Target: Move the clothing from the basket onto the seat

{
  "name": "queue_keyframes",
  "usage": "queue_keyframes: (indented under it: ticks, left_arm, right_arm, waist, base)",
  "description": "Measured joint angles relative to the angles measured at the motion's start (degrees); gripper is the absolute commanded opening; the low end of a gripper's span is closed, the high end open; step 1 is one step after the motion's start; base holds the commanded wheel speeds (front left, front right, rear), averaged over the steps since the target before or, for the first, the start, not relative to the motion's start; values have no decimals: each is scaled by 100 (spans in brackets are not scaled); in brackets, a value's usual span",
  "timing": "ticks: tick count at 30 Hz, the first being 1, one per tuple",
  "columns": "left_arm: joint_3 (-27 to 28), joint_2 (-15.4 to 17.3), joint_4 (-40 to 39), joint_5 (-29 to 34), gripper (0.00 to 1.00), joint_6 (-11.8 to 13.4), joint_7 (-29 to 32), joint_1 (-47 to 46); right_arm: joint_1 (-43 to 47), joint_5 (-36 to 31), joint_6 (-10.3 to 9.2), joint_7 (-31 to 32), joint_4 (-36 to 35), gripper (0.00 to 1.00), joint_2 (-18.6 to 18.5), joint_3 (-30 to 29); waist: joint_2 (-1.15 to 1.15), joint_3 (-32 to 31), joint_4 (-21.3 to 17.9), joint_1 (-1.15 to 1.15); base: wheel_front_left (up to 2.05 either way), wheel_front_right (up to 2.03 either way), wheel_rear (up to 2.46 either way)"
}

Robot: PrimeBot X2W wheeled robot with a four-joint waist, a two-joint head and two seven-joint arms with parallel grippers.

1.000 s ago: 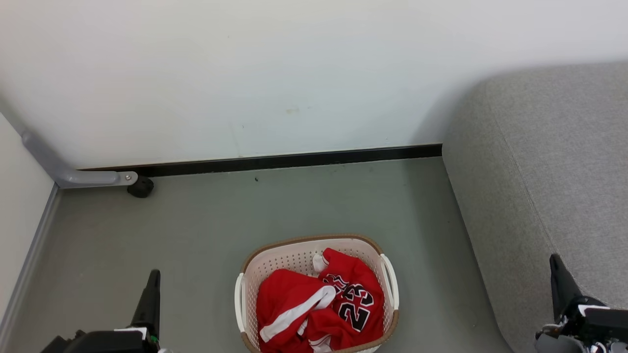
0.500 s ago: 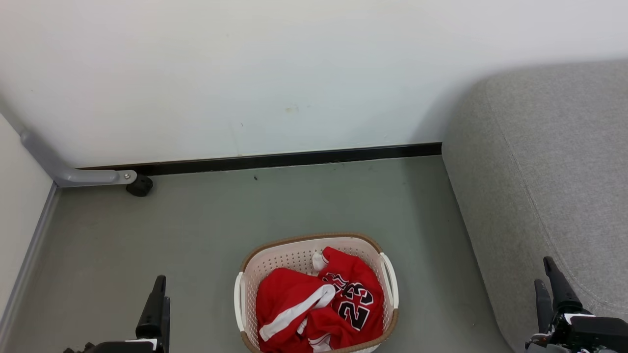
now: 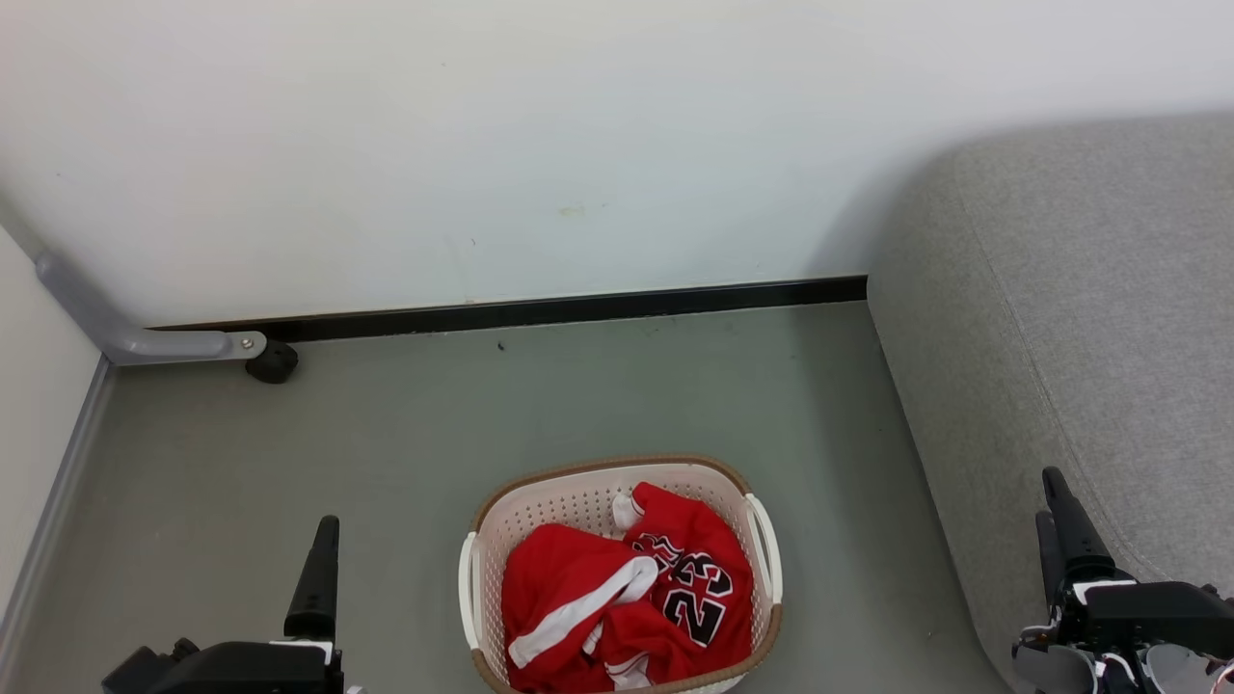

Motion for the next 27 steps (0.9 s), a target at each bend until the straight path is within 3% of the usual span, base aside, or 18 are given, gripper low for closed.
queue_keyframes:
  ticks: [15, 27]
  left_arm:
    - [-511, 208, 176, 848, 100, -2, -338, -235]
    - [-787, 323, 290, 1933, 100, -5, -575, -351]
  right_arm:
    - [-360, -976, 2, -372, 270, 100, -299, 722]
    - [-666, -2000, 2, -653, 602, 100, -505, 1330]
  waist:
    - [0, 23, -8, 0]
    - [0, 21, -10, 0]
  base:
    - [0, 0, 0]
    - [0, 0, 0]
